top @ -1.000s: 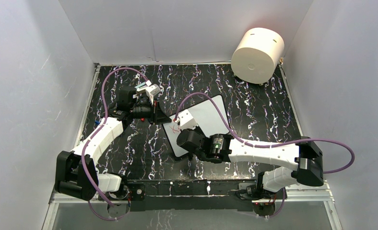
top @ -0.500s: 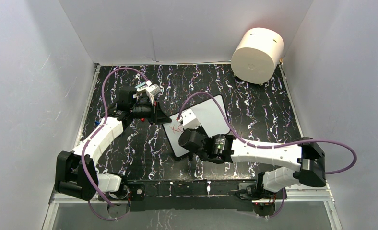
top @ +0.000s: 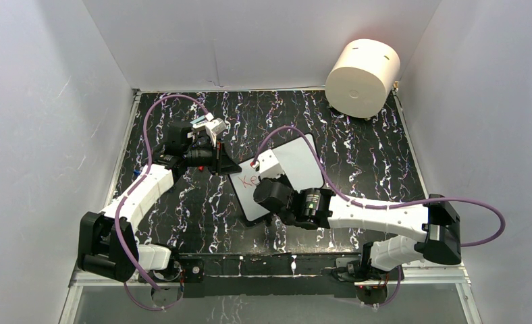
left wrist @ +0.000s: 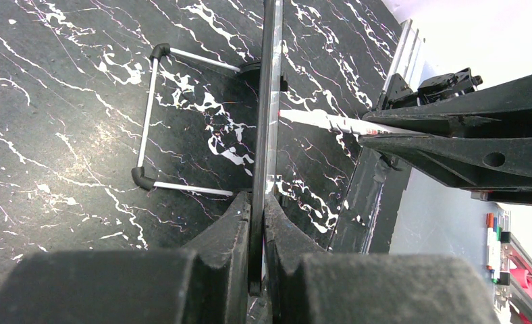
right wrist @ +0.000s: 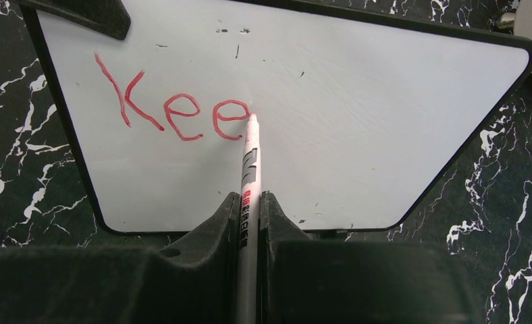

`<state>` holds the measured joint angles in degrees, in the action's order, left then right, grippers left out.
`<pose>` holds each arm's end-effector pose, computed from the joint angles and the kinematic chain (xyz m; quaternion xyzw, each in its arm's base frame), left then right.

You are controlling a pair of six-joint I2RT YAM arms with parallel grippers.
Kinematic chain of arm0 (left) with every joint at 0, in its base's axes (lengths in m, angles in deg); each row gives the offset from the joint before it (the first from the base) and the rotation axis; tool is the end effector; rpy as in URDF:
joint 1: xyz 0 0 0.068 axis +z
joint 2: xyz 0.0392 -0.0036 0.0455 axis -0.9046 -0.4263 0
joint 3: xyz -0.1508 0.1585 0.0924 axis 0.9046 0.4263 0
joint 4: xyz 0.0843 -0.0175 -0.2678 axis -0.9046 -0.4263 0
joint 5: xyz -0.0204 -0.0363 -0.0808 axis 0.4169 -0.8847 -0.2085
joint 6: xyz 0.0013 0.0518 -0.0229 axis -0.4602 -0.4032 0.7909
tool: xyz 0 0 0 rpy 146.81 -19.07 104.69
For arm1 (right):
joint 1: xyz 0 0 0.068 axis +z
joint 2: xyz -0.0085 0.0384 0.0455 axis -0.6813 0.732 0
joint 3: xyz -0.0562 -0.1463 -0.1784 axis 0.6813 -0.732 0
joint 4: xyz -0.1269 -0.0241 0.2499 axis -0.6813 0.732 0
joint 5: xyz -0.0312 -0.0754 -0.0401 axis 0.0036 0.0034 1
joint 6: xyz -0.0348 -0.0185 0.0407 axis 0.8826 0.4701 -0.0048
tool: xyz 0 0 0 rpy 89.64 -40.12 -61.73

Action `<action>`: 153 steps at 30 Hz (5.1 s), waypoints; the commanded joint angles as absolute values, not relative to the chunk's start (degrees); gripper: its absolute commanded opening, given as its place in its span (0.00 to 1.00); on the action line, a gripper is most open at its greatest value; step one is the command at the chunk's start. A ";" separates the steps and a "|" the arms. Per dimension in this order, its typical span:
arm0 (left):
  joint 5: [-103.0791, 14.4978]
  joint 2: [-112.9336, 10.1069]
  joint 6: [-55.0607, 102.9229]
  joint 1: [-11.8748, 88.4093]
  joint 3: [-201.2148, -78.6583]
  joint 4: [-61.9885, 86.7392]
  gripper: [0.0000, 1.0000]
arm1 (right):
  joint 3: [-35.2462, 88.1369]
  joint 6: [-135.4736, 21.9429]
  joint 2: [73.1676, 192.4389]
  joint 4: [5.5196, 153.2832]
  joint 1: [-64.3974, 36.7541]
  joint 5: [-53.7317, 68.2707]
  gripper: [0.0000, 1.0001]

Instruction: Write a sentence on the whiteboard

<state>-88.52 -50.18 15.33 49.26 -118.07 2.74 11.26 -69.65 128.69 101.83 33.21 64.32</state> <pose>0.2895 -0.1130 0.2282 0.3004 0.7539 -0.4512 0.3712 0.1053 0.3013 0.2533 -0.2317 0.8083 0.0340 0.5401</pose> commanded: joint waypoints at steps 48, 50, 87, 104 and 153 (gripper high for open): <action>-83.20 -52.22 13.67 48.09 -117.65 -2.12 0.00 | 10.43 -72.02 125.56 103.73 31.54 61.07 0.00; -83.10 -52.24 13.64 48.08 -117.68 -2.18 0.00 | 9.49 -70.31 123.92 100.70 31.54 60.78 0.00; -83.13 -52.38 13.49 48.11 -117.77 -2.47 0.00 | 9.88 -67.57 126.70 97.35 28.25 64.38 0.00; -83.18 -52.73 13.49 48.11 -117.82 -2.49 0.00 | 8.85 -71.87 126.23 103.06 27.94 61.53 0.00; -80.66 -52.87 12.62 48.15 -118.78 -4.50 0.00 | 4.62 -66.28 116.29 99.10 25.29 59.79 0.00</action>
<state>-87.38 -50.90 15.12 48.87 -119.12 0.80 5.57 -67.86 119.12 101.05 26.59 58.07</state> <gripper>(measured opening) 0.062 0.197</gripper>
